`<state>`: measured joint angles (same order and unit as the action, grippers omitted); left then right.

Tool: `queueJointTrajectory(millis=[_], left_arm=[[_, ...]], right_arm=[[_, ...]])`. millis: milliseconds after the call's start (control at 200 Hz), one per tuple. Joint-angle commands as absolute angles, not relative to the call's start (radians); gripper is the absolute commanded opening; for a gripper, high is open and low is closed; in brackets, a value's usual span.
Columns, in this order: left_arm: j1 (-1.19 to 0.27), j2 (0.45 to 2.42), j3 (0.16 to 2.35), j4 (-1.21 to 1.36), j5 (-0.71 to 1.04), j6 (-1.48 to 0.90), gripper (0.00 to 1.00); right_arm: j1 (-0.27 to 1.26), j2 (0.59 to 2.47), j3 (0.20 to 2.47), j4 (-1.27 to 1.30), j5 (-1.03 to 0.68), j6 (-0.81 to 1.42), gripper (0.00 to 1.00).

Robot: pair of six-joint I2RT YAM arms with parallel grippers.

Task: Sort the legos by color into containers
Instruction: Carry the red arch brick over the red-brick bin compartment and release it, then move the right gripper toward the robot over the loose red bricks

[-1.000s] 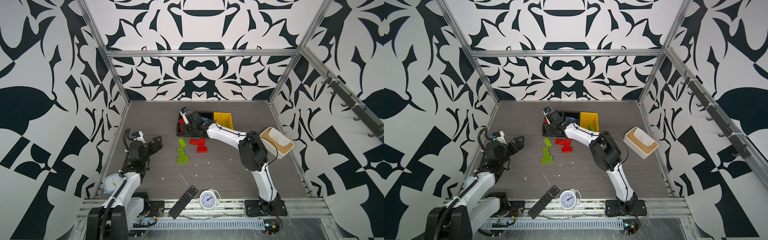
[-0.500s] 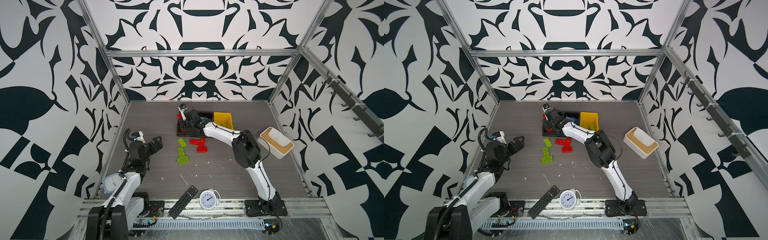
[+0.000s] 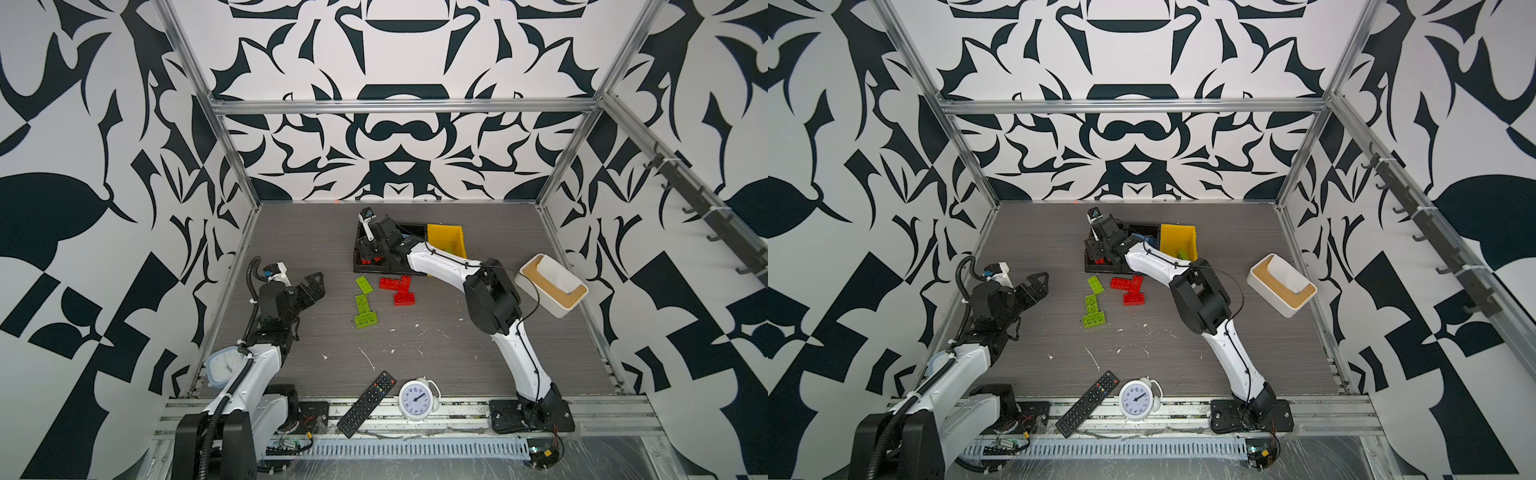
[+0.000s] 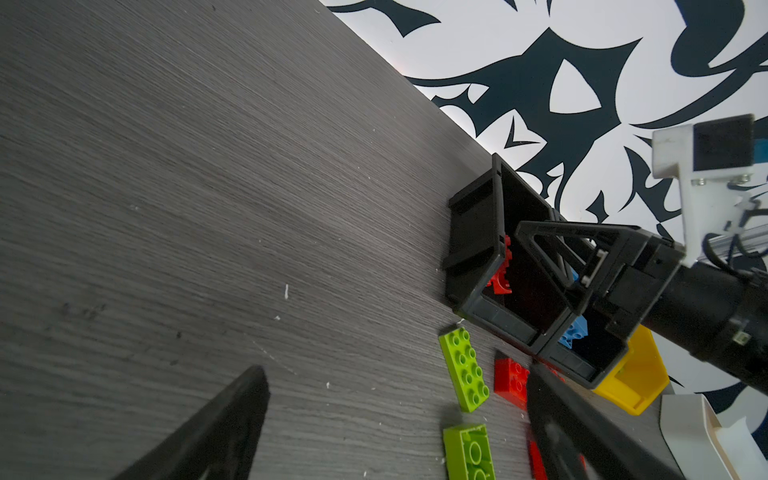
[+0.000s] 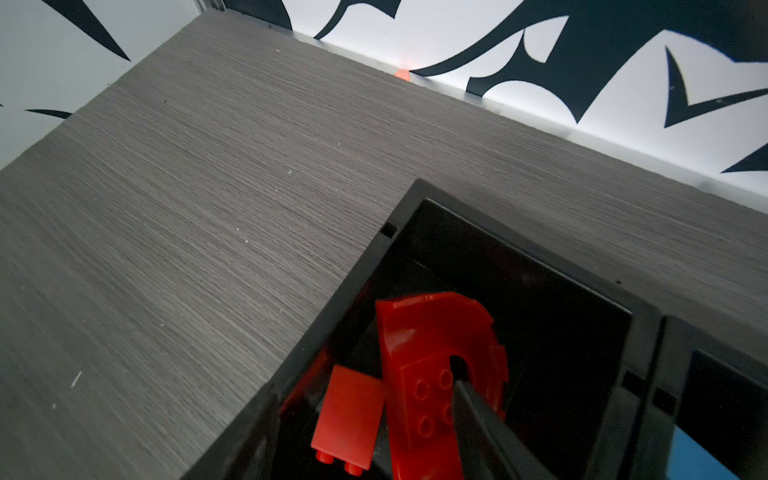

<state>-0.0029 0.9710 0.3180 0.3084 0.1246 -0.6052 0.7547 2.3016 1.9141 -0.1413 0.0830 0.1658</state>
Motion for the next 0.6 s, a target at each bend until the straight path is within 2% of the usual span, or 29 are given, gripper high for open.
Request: queueJointTrajectory(millis=[0, 295, 595], left_arm=[[0.000, 0.972, 0.335, 0.312, 0.127, -0.605, 0.99], [0.000, 0.962, 0.338, 0.307, 0.137, -0.603, 0.99], [0.000, 0.955, 0.335, 0.311, 0.148, -0.606, 0.99]], right_arm=[[0.765, 2.147, 1.898, -0.152, 0.041, 0.152, 0.69], [0.822, 1.840, 1.592, -0.153, 0.028, 0.126, 0.70], [0.834, 1.581, 1.225, -0.238, 0.135, 0.249, 0.72]])
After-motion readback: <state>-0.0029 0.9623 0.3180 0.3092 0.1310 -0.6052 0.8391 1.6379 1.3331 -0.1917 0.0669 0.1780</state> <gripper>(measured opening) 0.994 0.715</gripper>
